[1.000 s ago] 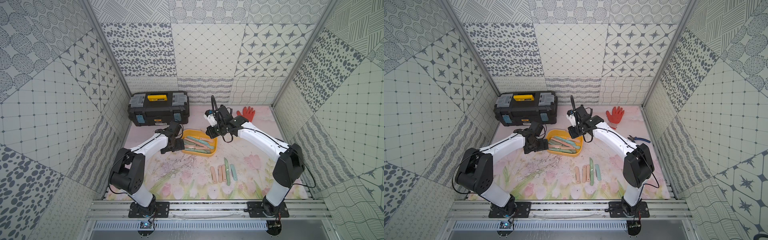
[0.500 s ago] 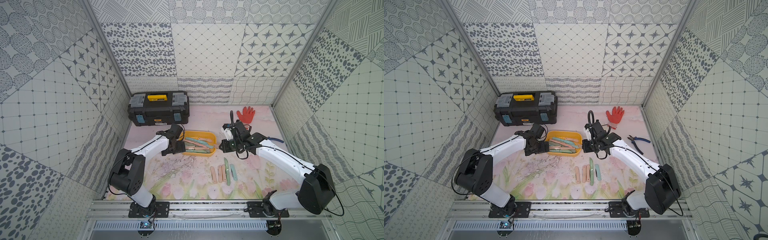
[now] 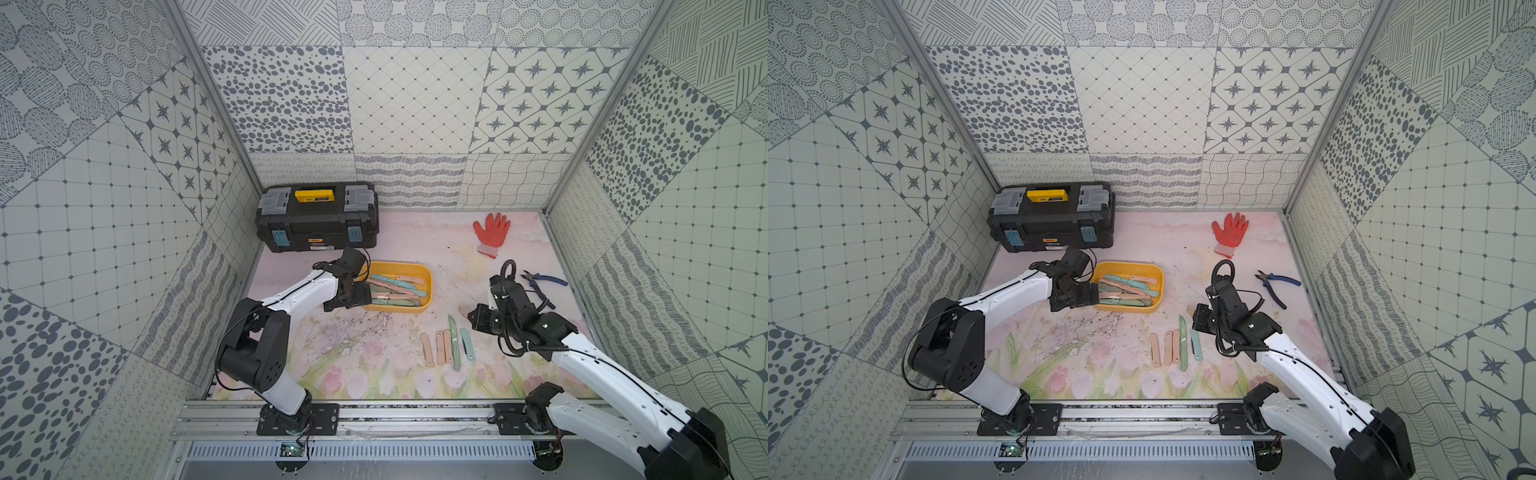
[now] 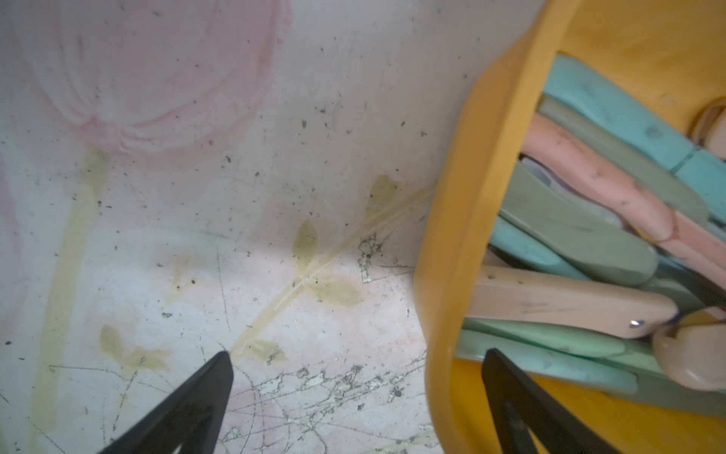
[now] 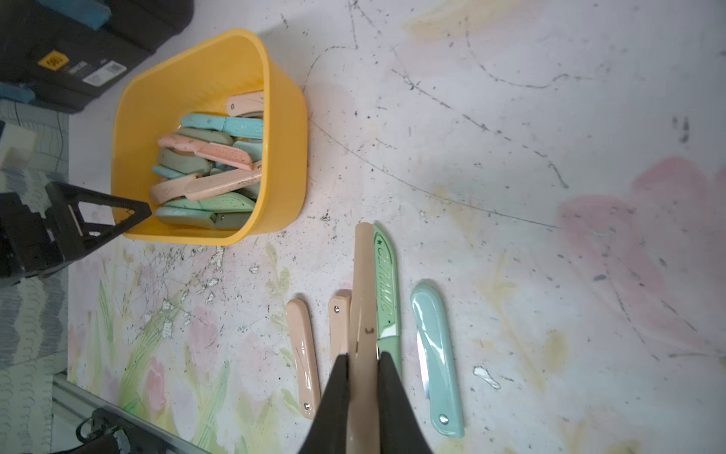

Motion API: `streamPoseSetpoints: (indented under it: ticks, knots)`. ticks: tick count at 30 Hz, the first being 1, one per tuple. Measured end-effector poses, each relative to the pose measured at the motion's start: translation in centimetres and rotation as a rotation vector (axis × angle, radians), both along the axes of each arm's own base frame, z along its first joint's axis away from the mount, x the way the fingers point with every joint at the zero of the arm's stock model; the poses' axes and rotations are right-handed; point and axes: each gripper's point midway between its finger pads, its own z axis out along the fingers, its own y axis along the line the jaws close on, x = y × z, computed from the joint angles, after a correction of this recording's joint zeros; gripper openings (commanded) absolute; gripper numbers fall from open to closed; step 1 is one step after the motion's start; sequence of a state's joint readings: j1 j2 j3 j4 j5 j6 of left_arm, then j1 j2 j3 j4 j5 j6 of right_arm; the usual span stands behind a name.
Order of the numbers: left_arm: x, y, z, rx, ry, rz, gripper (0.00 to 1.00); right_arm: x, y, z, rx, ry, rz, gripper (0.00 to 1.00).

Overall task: Take the fruit knife out of the storage box
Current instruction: Place the fruit knife at the center of the board.

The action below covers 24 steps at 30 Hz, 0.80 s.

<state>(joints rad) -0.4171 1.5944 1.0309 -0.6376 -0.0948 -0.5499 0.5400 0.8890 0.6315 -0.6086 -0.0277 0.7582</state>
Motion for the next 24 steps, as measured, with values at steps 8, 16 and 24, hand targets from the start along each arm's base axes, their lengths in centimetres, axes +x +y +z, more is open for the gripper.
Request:
streamPoseSetpoints:
  ticks: [8,16,24]
  knots:
    - [0.1,-0.2,1.0,-0.023,-0.03,-0.007,0.99,-2.5,-3.1,-4.6,0.072,0.073,-0.199,0.05]
    - [0.5,-0.5,1.9,-0.043,-0.07,-0.011,0.99,-2.8,-3.2,-6.7,0.148,0.121,-0.278,0.1]
    - [0.8,-0.7,2.0,-0.052,-0.083,-0.016,0.99,-2.9,-2.8,-7.8,0.216,0.14,-0.298,0.14]
